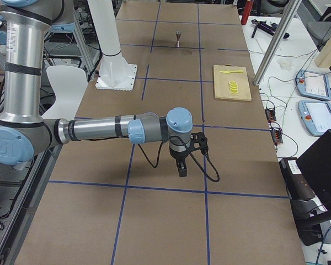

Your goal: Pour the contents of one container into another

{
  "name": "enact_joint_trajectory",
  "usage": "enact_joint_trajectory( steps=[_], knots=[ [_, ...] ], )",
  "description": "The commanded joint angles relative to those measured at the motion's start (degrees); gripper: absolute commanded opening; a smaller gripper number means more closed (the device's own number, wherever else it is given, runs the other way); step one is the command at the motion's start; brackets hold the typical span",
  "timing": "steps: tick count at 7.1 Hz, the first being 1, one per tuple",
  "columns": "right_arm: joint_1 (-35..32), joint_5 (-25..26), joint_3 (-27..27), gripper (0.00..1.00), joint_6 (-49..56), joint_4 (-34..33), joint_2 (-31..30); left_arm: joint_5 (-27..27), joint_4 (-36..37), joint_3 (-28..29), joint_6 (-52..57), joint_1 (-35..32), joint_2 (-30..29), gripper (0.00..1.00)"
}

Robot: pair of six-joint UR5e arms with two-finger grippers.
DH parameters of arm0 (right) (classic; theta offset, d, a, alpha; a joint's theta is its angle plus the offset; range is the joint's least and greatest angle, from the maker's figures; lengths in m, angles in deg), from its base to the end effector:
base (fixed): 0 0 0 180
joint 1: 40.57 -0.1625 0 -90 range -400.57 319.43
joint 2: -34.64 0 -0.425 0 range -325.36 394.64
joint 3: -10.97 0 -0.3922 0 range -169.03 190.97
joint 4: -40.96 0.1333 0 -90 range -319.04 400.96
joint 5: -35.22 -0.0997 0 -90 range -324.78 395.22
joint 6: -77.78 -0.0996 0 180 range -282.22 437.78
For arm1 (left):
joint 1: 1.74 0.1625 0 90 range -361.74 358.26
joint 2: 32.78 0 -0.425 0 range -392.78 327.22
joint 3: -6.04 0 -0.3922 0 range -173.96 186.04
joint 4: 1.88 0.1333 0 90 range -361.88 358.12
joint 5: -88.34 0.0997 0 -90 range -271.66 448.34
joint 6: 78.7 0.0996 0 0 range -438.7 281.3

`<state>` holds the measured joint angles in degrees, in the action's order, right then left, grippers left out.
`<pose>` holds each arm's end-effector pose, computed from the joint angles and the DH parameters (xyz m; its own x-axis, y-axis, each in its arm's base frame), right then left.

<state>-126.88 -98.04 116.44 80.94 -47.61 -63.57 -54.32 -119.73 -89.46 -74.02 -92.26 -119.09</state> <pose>0.0367 -0.4412 0.5902 0.7155 -0.2043 0.6681 0.1032 0.9767 0.1882 -0.0585 -0.4807 0.5774 0.6087 0.4575 -0.6482 -0.0419 0.8344 0.5496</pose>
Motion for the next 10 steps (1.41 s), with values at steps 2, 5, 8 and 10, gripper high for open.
enact_joint_trajectory(
  steps=[2,5,8,10],
  knots=[
    [0.0,-0.1,0.3,1.00,0.2,0.5,0.6,-0.6,-13.5,-0.7,-5.5,0.1,0.6,1.00],
    [0.1,-0.2,0.3,1.00,0.2,0.6,0.3,-3.0,-21.8,-1.0,-11.3,1.9,1.0,1.00],
    [0.1,-0.2,0.3,1.00,0.0,0.9,0.1,8.5,-29.3,-4.3,-29.1,13.6,4.3,1.00],
    [0.0,-0.2,0.2,1.00,0.0,0.9,0.1,18.8,-36.3,-8.4,-43.7,25.7,6.9,1.00]
  ],
)
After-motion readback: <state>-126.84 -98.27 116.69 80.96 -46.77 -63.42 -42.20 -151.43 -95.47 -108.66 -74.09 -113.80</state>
